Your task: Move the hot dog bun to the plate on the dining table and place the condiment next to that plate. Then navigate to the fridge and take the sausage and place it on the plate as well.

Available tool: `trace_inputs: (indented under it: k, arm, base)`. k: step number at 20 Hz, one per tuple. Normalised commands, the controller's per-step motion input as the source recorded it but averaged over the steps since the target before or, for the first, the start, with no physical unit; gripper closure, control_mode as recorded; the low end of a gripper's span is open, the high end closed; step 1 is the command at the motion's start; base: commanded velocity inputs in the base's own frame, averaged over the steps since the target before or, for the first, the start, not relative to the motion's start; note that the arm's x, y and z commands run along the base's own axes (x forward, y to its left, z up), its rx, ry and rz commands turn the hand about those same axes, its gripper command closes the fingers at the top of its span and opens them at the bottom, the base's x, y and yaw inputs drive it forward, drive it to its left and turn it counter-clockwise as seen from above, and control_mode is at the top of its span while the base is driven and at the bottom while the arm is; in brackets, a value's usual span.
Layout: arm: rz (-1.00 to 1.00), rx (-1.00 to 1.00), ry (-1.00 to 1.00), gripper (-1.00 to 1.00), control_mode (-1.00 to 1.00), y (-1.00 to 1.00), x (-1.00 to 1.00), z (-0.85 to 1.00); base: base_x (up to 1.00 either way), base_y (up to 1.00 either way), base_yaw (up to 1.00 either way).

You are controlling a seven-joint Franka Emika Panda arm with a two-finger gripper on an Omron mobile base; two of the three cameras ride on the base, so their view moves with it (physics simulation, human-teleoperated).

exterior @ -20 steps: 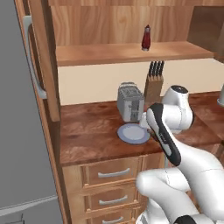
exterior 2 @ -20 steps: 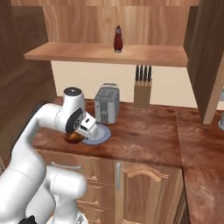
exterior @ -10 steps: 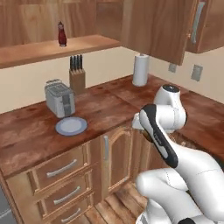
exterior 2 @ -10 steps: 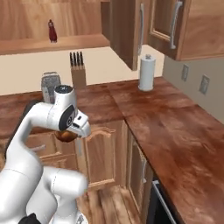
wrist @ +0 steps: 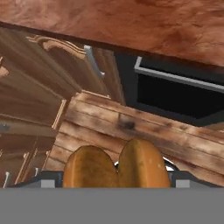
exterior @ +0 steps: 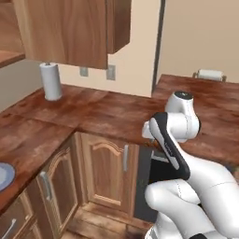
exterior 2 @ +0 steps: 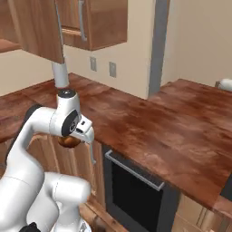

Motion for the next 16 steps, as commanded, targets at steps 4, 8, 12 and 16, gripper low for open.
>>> trace_inputs:
  k: [4, 8, 12, 16]
  arm:
    - [0.0, 0.0, 0.0, 1.0, 1.0, 0.0, 0.0, 0.0]
    - [0.0, 0.0, 0.0, 1.0, 1.0, 0.0, 0.0, 0.0]
    - [0.0, 0.0, 0.0, 1.0, 1.0, 0.0, 0.0, 0.0]
    - [0.0, 0.0, 0.0, 1.0, 1.0, 0.0, 0.0, 0.0]
  base:
    - [-0.49, -0.67, -0.67]
    - [-0.37, -1.0, -0.52]
    - [-0.22, -1.0, -0.42]
    - [-0.17, -1.0, -0.39]
